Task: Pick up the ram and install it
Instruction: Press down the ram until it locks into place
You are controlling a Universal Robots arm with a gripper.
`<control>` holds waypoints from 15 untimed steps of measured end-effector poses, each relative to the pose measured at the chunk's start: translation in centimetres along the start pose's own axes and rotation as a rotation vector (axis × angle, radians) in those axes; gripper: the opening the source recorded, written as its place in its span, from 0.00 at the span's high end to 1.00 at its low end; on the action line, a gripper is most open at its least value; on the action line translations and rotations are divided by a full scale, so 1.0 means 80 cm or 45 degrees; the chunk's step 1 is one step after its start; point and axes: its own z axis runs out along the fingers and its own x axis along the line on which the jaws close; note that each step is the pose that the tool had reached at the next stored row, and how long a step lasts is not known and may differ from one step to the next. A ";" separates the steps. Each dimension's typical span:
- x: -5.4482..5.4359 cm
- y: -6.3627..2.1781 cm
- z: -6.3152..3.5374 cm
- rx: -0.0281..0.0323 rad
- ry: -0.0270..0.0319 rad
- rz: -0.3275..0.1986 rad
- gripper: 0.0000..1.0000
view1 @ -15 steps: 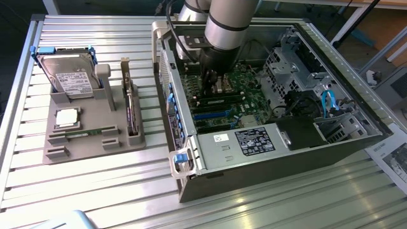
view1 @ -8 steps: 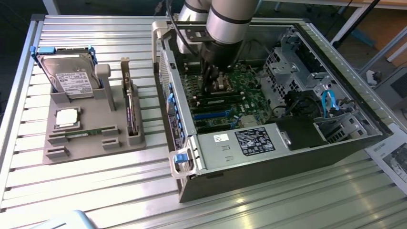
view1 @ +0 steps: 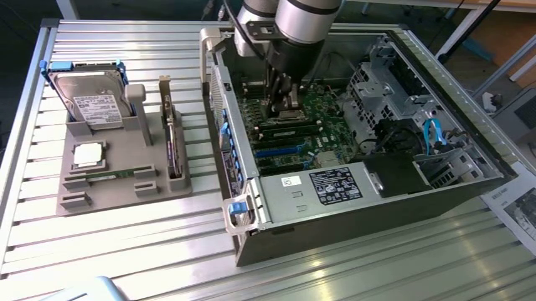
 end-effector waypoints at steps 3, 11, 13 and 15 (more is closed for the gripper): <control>0.000 0.000 -0.010 -0.0036 -0.0001 0.000 0.90; 0.000 -0.014 -0.010 -0.0037 -0.0002 0.000 0.90; 0.000 -0.021 -0.010 -0.0039 -0.0001 0.000 0.90; 0.000 -0.027 -0.011 -0.0041 -0.0001 0.000 0.90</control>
